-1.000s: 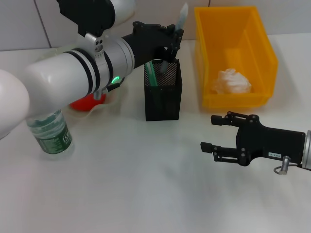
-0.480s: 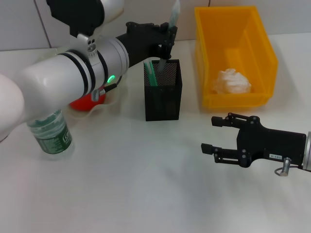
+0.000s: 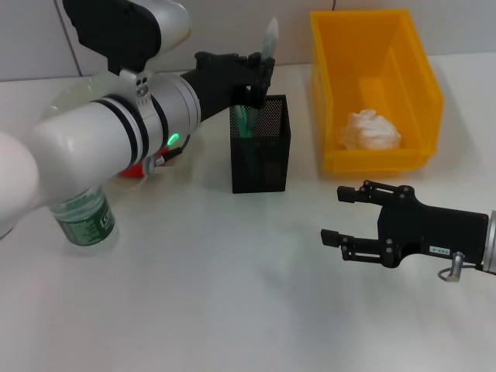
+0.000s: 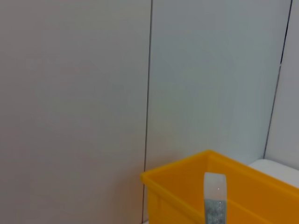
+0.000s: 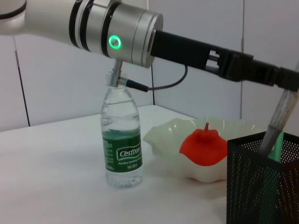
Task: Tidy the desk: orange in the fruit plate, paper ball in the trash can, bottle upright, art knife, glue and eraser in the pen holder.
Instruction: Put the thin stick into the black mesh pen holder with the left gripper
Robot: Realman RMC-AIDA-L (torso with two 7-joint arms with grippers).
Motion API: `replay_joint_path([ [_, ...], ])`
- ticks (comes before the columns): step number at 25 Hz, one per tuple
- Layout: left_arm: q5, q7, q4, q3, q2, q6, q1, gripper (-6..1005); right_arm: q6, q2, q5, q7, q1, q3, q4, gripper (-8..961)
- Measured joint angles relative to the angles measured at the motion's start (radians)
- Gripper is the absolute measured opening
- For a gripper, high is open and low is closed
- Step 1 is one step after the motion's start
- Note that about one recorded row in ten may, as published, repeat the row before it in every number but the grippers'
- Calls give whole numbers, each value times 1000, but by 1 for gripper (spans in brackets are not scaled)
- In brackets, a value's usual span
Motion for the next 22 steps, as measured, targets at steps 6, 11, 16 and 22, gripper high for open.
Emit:
replay_joint_path([
  [6, -24, 8, -17, 3, -1, -1, -3, 188, 0, 0, 0, 0, 0, 0, 0, 765],
  [11, -24, 8, -32, 8, -1, -2, -10, 202, 0, 0, 0, 0, 0, 0, 0, 765],
  [16, -24, 8, -45, 16, -1, -11, -13, 216, 0, 0, 0, 0, 0, 0, 0, 765],
  [22, -28, -1, -78, 18, -1, -8, -37, 233, 0, 0, 0, 0, 3, 0, 0, 766],
])
